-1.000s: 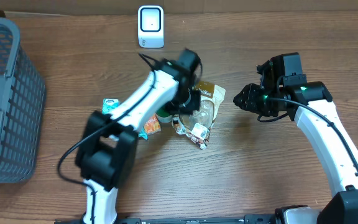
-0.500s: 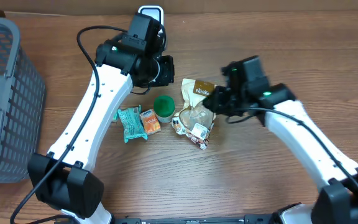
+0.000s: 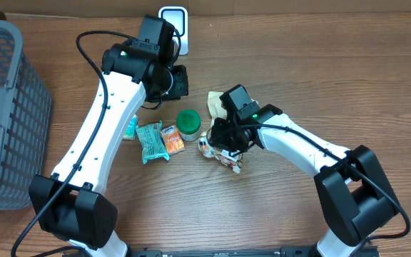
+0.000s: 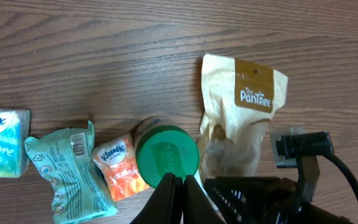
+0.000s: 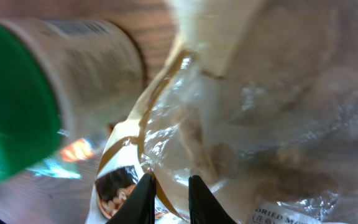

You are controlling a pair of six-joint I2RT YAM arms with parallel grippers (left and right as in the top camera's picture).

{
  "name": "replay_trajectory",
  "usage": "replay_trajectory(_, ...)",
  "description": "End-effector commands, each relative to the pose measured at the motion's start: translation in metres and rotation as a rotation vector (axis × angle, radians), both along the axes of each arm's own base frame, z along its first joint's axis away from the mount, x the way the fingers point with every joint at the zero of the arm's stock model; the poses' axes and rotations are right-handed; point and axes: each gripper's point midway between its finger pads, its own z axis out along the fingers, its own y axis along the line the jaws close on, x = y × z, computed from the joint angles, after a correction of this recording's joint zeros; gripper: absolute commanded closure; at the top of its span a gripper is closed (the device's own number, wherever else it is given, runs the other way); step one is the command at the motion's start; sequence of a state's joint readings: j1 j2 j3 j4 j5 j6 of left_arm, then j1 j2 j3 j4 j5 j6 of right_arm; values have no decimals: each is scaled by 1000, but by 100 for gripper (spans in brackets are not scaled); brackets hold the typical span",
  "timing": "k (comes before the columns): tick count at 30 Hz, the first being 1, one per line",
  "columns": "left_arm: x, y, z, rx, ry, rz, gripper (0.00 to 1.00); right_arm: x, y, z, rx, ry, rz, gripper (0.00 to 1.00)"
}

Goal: Scan the item barcode
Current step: 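Grasp the Pantree bag with the right gripper and lift it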

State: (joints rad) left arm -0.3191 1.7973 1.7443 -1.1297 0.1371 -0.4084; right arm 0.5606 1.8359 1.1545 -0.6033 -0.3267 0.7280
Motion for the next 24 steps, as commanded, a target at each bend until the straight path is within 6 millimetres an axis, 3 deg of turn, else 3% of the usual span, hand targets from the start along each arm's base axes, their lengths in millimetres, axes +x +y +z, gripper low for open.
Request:
replay_trajectory(1, 1, 3, -7, 29, 2, -19, 96, -5, -20, -7, -56, 30, 8, 84)
replay_trajectory(8, 2, 3, -7, 32, -2, -17, 96, -5, -69, -14, -130, 74, 43, 84)
replay_trajectory(14, 3, 5, -7, 45, -7, -12, 96, 13, -126, -14, -279, 31, 52, 80)
replay_trajectory(21, 3, 5, -7, 44, -6, -13, 96, 49, -151, -11, -375, -152, 170, 73)
replay_trajectory(24, 2, 5, -7, 45, -6, -14, 96, 56, -149, -3, -375, -175, 182, 73)
